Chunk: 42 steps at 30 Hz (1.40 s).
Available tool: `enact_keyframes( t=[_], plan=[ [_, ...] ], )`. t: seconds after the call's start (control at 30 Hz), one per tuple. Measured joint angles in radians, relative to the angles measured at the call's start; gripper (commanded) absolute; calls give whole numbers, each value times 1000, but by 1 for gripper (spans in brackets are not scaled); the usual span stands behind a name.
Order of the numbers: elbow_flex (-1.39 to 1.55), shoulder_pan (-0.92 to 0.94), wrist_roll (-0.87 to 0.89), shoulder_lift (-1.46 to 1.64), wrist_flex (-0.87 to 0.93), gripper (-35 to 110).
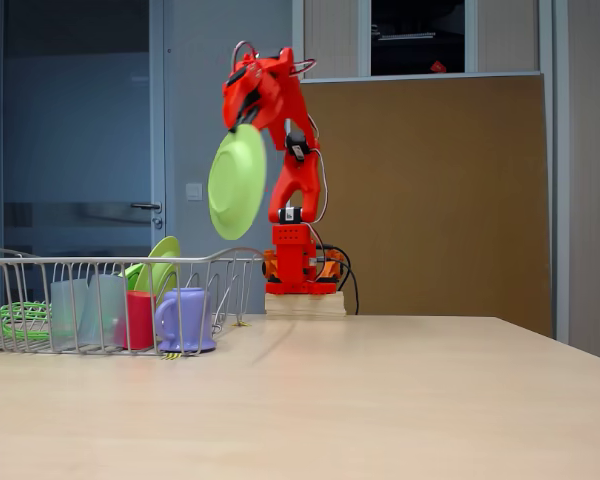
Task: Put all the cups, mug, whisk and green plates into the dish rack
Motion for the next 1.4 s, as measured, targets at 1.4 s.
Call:
enact_keyframes(
  t=[1.4],
  plan=[
    [857,250,-83,391,-428,0]
  ],
)
